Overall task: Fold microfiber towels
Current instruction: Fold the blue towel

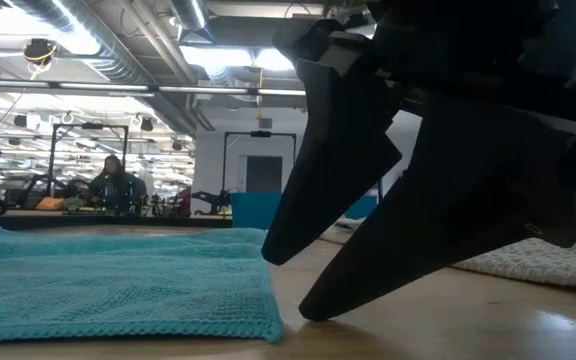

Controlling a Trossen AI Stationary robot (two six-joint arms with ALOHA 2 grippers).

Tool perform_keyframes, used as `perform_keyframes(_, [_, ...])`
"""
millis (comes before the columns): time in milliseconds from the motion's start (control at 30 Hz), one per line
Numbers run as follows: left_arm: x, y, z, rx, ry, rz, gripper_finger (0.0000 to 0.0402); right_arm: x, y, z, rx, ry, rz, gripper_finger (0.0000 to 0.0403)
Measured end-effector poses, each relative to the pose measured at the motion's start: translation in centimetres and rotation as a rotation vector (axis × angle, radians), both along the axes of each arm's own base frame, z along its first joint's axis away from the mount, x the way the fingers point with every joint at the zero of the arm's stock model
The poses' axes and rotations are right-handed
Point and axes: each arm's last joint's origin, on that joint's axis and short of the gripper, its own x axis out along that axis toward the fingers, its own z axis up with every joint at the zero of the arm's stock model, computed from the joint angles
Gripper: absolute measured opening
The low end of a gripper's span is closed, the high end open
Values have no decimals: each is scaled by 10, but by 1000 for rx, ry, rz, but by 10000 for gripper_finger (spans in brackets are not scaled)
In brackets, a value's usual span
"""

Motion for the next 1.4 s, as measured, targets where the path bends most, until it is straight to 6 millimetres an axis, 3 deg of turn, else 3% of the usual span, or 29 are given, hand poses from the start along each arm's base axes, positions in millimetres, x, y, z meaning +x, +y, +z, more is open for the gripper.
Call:
perform_keyframes(400, [-10,7,24,5,-128,75,0,6,3,-3,130,-77,28,148])
perform_keyframes(1200, [-23,16,22,161,-257,251,0,10,0,-1,126,-141,-17,148])
perform_keyframes(1400, [-27,20,32,238,-299,361,0,10,-1,-2,129,-145,-39,148])
